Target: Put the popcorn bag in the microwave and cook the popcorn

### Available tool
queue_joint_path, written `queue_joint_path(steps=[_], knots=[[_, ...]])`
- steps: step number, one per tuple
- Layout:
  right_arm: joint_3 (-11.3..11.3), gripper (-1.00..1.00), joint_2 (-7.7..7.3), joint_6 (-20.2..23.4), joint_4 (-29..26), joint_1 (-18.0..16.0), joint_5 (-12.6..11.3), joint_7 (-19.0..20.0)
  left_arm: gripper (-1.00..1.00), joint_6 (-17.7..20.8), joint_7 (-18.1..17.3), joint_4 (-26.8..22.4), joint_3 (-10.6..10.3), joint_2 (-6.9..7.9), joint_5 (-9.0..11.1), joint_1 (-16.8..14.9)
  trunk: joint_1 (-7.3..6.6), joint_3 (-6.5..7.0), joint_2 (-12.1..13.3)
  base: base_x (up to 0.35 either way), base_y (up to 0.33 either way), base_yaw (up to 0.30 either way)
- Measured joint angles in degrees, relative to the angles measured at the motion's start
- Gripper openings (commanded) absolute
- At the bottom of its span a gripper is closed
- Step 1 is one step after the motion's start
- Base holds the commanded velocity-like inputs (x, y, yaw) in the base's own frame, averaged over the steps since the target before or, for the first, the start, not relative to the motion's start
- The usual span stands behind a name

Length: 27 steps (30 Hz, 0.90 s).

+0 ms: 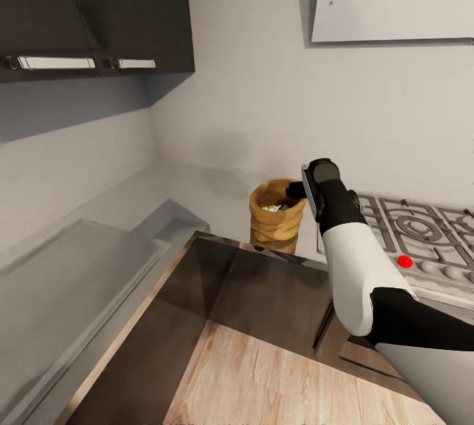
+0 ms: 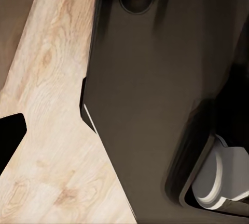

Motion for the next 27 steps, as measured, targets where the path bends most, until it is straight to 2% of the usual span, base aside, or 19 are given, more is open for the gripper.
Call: queue_joint_path(steps=[11, 21, 24, 27], knots=[[0.0, 1.00, -0.01, 0.0, 0.0, 0.0, 0.0, 0.1, 1.00, 0.0, 0.1, 0.0, 0.0, -0.05, 0.0, 0.0, 0.01, 0.00, 0.0, -0.098, 0.093, 0.000], [0.0, 1.00, 0.00, 0.0, 0.9, 0.0, -0.2, 0.1, 1.00, 0.0, 0.0, 0.0, 0.0, 0.00, 0.0, 0.0, -0.01, 0.00, 0.0, -0.007, 0.007, 0.000], [0.0, 1.00, 0.00, 0.0, 1.6, 0.0, -2.6, 0.0, 1.00, 0.0, 0.0, 0.0, 0.0, 0.01, 0.0, 0.0, -0.01, 0.00, 0.0, 0.000, 0.000, 0.000], [0.0, 1.00, 0.00, 0.0, 1.7, 0.0, -3.5, -0.1, 1.00, 0.0, 0.0, 0.0, 0.0, 0.03, 0.0, 0.0, -0.01, 0.00, 0.0, 0.000, 0.000, 0.000]])
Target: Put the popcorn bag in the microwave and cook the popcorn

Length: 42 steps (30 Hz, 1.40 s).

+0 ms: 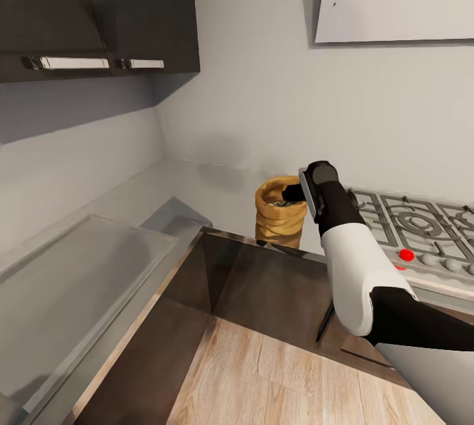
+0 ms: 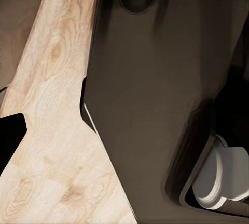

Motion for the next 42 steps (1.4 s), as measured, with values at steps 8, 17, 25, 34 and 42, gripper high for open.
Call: queue_joint_path(steps=[8, 17, 25, 34, 42], knots=[[-3.6, 1.00, 0.00, 0.0, 0.0, 0.0, -0.3, 0.0, 1.00, 0.0, 0.1, 0.0, 0.0, 0.01, 0.0, 0.0, 0.00, 0.00, 0.0, 0.000, 0.000, 0.180], [-5.1, 1.00, 0.00, 0.0, -0.1, 0.0, 0.0, -1.5, 1.00, 0.0, 0.1, 0.0, 0.0, 0.01, 0.0, 0.0, 0.00, 0.00, 0.0, 0.000, 0.000, 0.012], [-12.0, 1.00, 0.00, 0.0, 1.5, 0.0, -0.7, -9.7, 1.00, 0.0, 0.1, 0.0, 0.0, 0.01, 0.0, 0.0, 0.00, 0.00, 0.0, 0.000, 0.000, 0.000], [-12.2, 1.00, -0.01, 0.0, 2.0, 0.0, -3.3, -10.3, 1.00, 0.0, 0.1, 0.0, 0.0, -0.07, 0.0, 0.0, -0.01, 0.00, 0.0, 0.026, 0.000, 0.000], [-12.3, 1.00, 0.00, 0.0, 2.0, 0.0, -3.3, -10.3, 1.00, 0.0, 0.0, 0.0, 0.0, -0.04, 0.0, 0.0, -0.01, 0.00, 0.0, 0.145, 0.000, 0.000]])
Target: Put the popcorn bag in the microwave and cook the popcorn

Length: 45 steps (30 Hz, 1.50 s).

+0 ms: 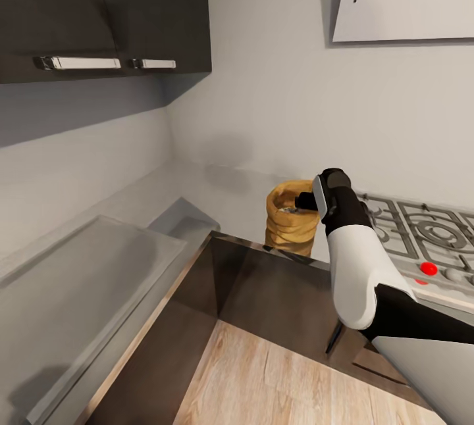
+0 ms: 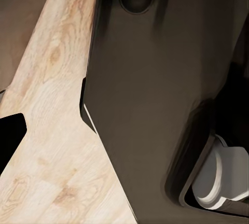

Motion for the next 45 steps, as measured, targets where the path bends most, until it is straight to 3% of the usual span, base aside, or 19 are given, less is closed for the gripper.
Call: queue_joint_path(steps=[3, 7, 13, 17, 20, 35, 45], knots=[[-0.7, 1.00, 0.00, 0.0, 0.0, 0.0, 0.0, 0.0, 1.00, 0.0, 0.0, 0.0, 0.0, 0.04, 0.0, 0.0, 0.01, 0.00, 0.0, 0.018, 0.000, 0.000], [-4.0, 1.00, 0.00, 0.0, 0.1, 0.0, 0.1, -1.3, 1.00, 0.0, 0.0, 0.0, 0.0, 0.05, 0.0, 0.0, 0.01, 0.00, 0.0, 0.001, 0.000, 0.000], [-5.1, 1.00, 0.00, -0.7, 0.2, 0.0, -0.3, -2.4, 1.00, 0.0, 0.1, 0.0, 0.0, 0.04, 0.0, 0.0, 0.01, 0.00, 0.0, 0.000, 0.000, 0.000], [-5.2, 1.00, -0.01, -0.9, 0.5, 0.0, -6.0, -2.8, 1.00, 0.0, 0.1, 0.0, 0.0, -0.03, 0.0, 0.0, 0.01, 0.00, 0.0, 0.000, 0.000, 0.000], [-5.2, 1.00, -0.01, -1.1, 1.9, 0.0, -7.0, -3.0, 1.00, 0.0, 0.1, 0.0, 0.0, -0.03, 0.0, 0.0, 0.00, 0.00, 0.0, 0.074, 0.000, 0.000], [-5.4, 1.00, -0.01, -2.5, 3.1, 0.0, -7.2, -5.5, 1.00, 0.0, 0.0, 0.0, 0.0, 0.05, 0.0, 0.0, 0.01, 0.00, 0.0, 0.041, 0.000, 0.000], [-5.4, 1.00, -0.02, -5.1, 8.0, 0.0, -7.3, -5.8, 1.00, 0.0, 0.0, 0.0, 0.0, 0.05, 0.0, 0.0, 0.01, 0.00, 0.0, 0.000, 0.000, 0.000]])
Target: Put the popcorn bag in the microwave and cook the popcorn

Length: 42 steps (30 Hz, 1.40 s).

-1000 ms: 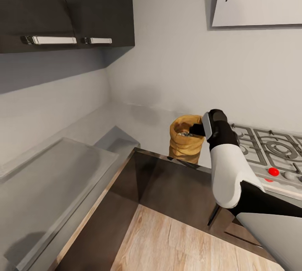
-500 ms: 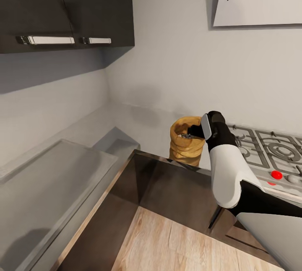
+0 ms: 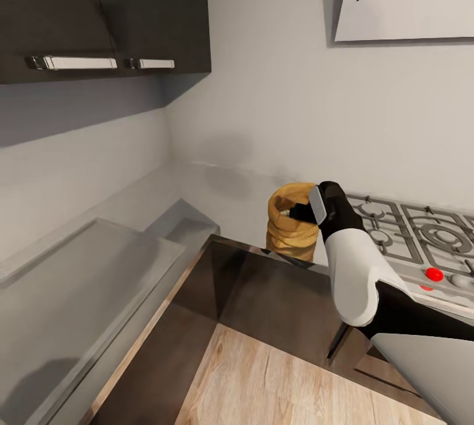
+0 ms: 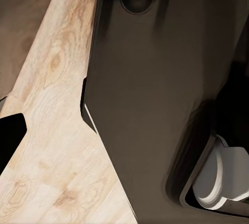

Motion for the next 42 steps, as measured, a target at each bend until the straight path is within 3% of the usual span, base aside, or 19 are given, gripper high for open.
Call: queue_joint_path(steps=[8, 9, 23, 29, 32, 37, 39, 41, 42], knots=[[0.0, 1.00, 0.00, -2.8, 0.1, 0.0, 0.0, -2.8, 1.00, 0.0, 0.0, 0.0, 0.0, 0.00, 0.0, 0.0, 0.00, 0.00, 0.0, 0.000, 0.000, 0.000], [0.0, -1.00, 0.00, -2.9, 0.1, 0.0, 0.0, -2.9, 1.00, 0.0, 0.0, 0.0, 0.0, 0.00, 0.0, 0.0, 0.00, 0.00, 0.0, 0.000, 0.000, 0.000], [0.1, -1.00, 0.00, -2.5, 0.0, 0.0, -0.1, -3.2, 1.00, 0.0, 0.0, 0.0, 0.0, 0.00, 0.0, 0.0, 0.00, 0.00, 0.0, 0.000, 0.000, 0.000], [0.7, -1.00, 0.00, 2.7, -0.9, -0.1, 0.5, -3.1, 1.00, 0.0, 0.0, 0.0, 0.0, 0.00, 0.0, 0.0, 0.00, 0.01, 0.0, 0.000, 0.000, 0.000], [1.1, -1.00, 0.00, 5.0, -3.3, -0.1, 0.1, -3.0, 1.00, 0.0, 0.0, 0.0, 0.0, 0.00, 0.0, 0.0, 0.00, 0.00, 0.0, 0.000, 0.000, 0.000], [1.2, -1.00, 0.01, 5.0, -7.6, -0.1, 0.0, -2.9, 1.00, 0.0, 0.0, 0.0, 0.0, 0.00, 0.0, 0.0, 0.00, 0.00, 0.0, 0.000, 0.000, 0.000], [2.8, -1.00, 0.01, 5.0, -7.9, -0.1, -0.1, -2.9, 1.00, 0.0, 0.0, 0.0, 0.0, 0.00, 0.0, 0.0, 0.00, 0.00, 0.0, 0.000, 0.000, 0.000], [7.1, -1.00, 0.01, 5.0, -9.3, -0.1, -0.2, -2.8, 1.00, 0.0, 0.0, 0.0, 0.0, 0.00, 0.0, 0.0, 0.00, 0.00, 0.0, 0.000, 0.000, 0.000], [8.1, -1.00, 0.01, 5.0, -10.1, -0.1, -0.2, -2.7, 1.00, 0.0, 0.0, 0.0, 0.0, 0.00, 0.0, 0.0, 0.00, 0.00, 0.0, 0.000, 0.000, 0.000]])
